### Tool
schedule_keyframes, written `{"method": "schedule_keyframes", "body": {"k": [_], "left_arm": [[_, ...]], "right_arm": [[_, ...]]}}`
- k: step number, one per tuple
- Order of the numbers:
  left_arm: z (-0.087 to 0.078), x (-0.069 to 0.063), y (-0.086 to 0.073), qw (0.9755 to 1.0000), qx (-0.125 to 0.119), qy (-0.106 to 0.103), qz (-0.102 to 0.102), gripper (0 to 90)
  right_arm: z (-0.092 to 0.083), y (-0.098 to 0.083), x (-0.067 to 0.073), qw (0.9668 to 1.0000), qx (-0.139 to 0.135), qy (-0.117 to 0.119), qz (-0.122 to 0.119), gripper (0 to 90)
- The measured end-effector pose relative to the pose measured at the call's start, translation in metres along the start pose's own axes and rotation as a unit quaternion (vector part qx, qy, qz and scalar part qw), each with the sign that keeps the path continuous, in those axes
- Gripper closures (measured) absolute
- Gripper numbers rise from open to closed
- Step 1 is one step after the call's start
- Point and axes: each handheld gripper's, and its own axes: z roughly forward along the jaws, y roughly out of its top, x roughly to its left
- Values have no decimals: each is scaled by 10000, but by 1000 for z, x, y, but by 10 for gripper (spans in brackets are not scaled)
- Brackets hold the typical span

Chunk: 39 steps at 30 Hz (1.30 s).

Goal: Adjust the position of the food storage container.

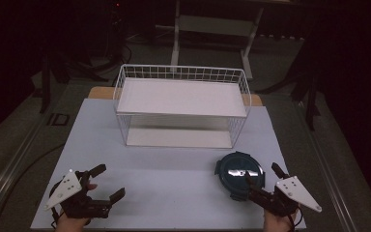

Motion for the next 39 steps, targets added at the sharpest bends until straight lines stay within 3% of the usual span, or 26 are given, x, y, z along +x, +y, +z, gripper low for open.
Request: {"method": "schedule_keyframes", "body": {"k": [8,13,15,22,27,31,35,37,39], "left_arm": [[-2,0,2,10000,-45,5,28,5],[-2,1,1,10000,-39,-4,16,5],[-2,1,1,10000,-26,-24,8,5],[-1,2,1,10000,-12,-37,-4,5],[0,3,0,10000,17,-62,-37,5],[0,3,0,10000,34,-65,-21,5],[0,3,0,10000,40,-59,-29,5],[0,3,0,10000,38,-69,-31,5],[0,3,0,10000,37,-70,-23,5]], "right_arm": [[-4,17,5,9994,-101,124,-295,110],[-3,24,0,9996,25,137,-250,110],[-1,28,-6,9997,98,198,-106,110],[5,34,-21,9993,188,328,37,109],[10,32,-29,9985,295,463,86,110],[14,26,-32,9984,453,330,55,124],[15,19,-37,9977,529,405,97,130],[15,15,-41,9972,635,391,105,168],[14,9,-47,9963,763,368,147,289]]}}
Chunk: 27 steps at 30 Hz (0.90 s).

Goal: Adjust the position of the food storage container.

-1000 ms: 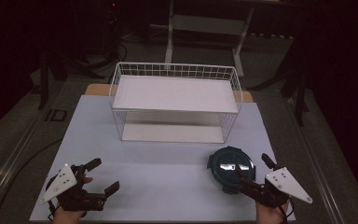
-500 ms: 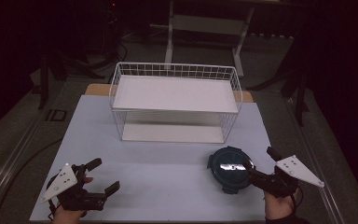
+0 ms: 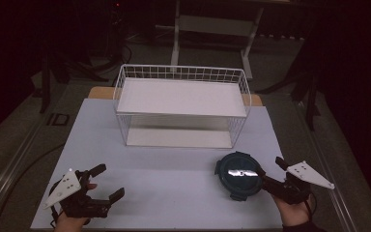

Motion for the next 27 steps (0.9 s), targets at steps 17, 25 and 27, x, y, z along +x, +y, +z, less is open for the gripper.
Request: {"method": "schedule_keyframes", "body": {"k": [17,25,27], "left_arm": [[2,0,-1,10000,45,-17,-21,5],[3,0,-2,10000,72,-28,-24,5],[3,0,-2,10000,80,-35,-22,5]], "right_arm": [[13,-47,-29,9934,1092,-342,70,891],[22,-59,-28,9904,1367,-105,196,900],[23,-58,-27,9899,1399,-137,171,900]]}}
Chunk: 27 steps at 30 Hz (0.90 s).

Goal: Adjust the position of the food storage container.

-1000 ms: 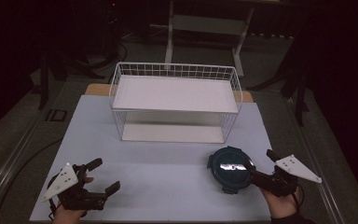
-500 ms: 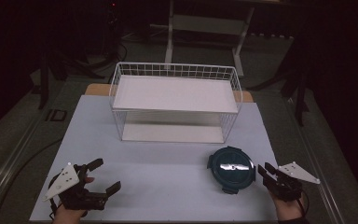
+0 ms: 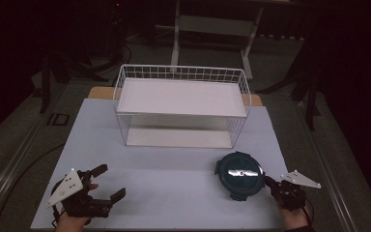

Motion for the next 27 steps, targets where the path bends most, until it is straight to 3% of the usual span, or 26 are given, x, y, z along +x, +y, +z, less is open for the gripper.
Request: {"method": "schedule_keyframes", "body": {"k": [12,19,21,27], "left_arm": [[3,-1,-1,10000,47,-27,16,5],[3,-1,-1,10000,64,-44,4,5],[3,-1,-1,10000,69,-44,13,5],[2,-1,-1,10000,63,-45,3,5]], "right_arm": [[8,8,7,9998,25,171,-75,900],[21,17,20,9987,40,464,-215,900],[26,21,27,9977,51,570,-364,900],[27,21,27,9974,-36,642,-314,900]]}}
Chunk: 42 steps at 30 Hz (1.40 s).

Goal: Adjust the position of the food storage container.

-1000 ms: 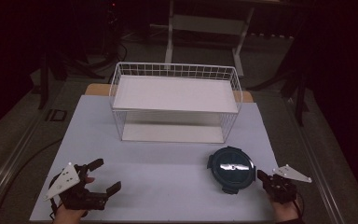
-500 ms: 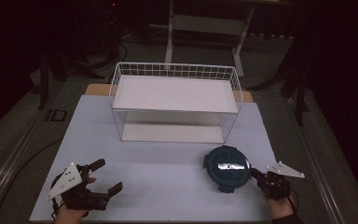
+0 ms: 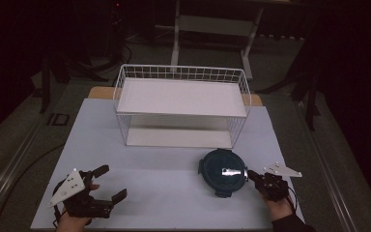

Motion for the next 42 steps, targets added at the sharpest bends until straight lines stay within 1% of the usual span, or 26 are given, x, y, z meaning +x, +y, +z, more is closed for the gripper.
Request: {"method": "schedule_keyframes", "body": {"k": [4,7,10,13,15,19,25,27,29,33,34,35,36,37,39,42], "left_arm": [[1,0,0,10000,26,-8,12,5],[1,-1,0,10000,36,-22,30,5],[2,-1,0,10000,46,-27,22,5],[2,-1,-1,10000,62,-24,22,5],[2,-1,-1,10000,69,-30,23,5],[2,-1,-1,9999,80,-52,37,5],[3,-1,-1,9999,104,-63,43,5],[3,-2,-1,9999,106,-63,47,5],[3,-2,-1,9999,109,-68,49,5],[3,-2,-1,9999,113,-77,41,5],[3,-2,-1,9999,113,-77,41,5],[3,-2,-1,9999,112,-79,52,5],[3,-2,-1,9999,114,-85,49,5],[3,-2,-1,9999,121,-83,53,5],[3,-2,-1,9999,119,-83,48,5],[3,-2,-1,9999,110,-81,49,5]], "right_arm": [[-2,1,1,10000,-22,5,18,900],[0,4,2,10000,0,-25,-17,900],[3,7,3,10000,13,15,-21,900],[6,11,7,10000,-32,78,-54,900],[9,15,10,9999,-16,81,-120,900],[15,19,16,9997,-12,210,-143,900],[25,26,31,9985,-3,469,-270,900],[27,27,33,9984,-8,497,-274,900],[32,31,40,9978,3,577,-337,900],[38,36,48,9969,4,678,-410,900],[38,36,48,9969,4,678,-410,900],[40,37,50,9965,-6,733,-396,900],[42,38,53,9955,-7,827,-451,900],[43,39,55,9951,-9,856,-484,900],[45,39,58,9948,-13,901,-476,900],[45,39,59,9951,-14,858,-494,900]]}}
